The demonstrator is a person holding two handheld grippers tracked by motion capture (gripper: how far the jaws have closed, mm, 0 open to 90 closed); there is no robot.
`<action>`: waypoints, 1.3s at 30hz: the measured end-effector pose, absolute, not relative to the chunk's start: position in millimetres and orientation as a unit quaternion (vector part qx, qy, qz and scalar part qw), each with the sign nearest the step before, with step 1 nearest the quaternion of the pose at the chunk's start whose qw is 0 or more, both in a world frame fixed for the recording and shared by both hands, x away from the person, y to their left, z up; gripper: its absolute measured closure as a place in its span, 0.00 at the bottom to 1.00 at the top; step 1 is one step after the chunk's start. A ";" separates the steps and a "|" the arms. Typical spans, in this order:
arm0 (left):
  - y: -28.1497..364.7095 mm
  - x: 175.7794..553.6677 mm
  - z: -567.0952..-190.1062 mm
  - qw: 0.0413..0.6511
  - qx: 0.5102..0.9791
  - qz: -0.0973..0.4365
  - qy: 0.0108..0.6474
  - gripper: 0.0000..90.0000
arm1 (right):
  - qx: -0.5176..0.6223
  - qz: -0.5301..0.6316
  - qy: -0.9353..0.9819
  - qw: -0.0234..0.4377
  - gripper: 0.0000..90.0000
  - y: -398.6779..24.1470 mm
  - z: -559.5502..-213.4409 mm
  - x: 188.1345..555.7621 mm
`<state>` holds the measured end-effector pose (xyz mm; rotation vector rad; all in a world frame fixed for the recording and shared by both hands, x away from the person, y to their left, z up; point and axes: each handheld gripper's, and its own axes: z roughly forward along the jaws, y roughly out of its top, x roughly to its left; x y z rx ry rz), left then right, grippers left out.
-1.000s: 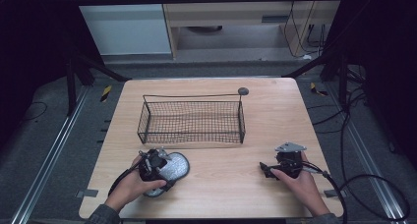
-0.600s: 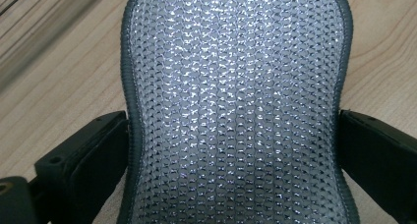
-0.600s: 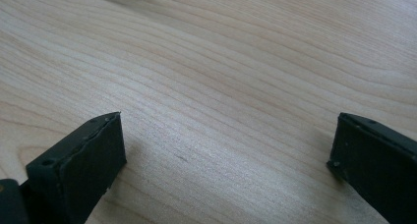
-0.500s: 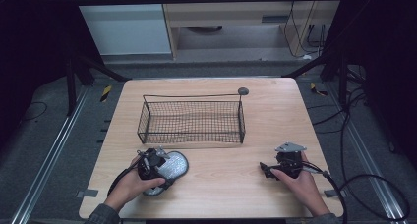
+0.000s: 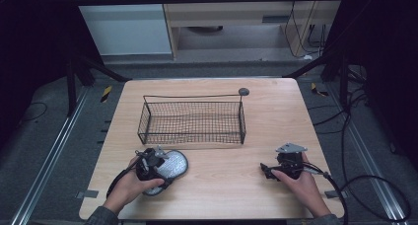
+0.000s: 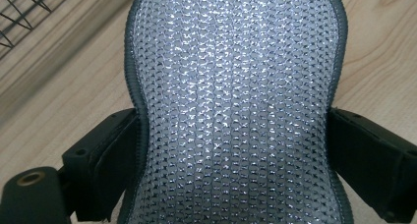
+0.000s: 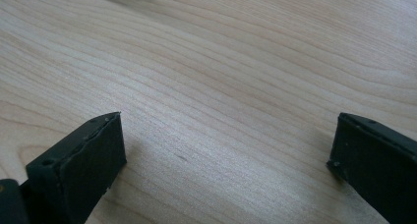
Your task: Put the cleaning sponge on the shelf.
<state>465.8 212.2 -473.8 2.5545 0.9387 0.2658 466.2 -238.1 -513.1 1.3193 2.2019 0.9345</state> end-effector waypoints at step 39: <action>224.4 465.4 -425.0 0.220 0.923 0.135 0.285 0.08 | 0.473 0.335 0.789 0.204 0.00 -238.1 -513.2 466.3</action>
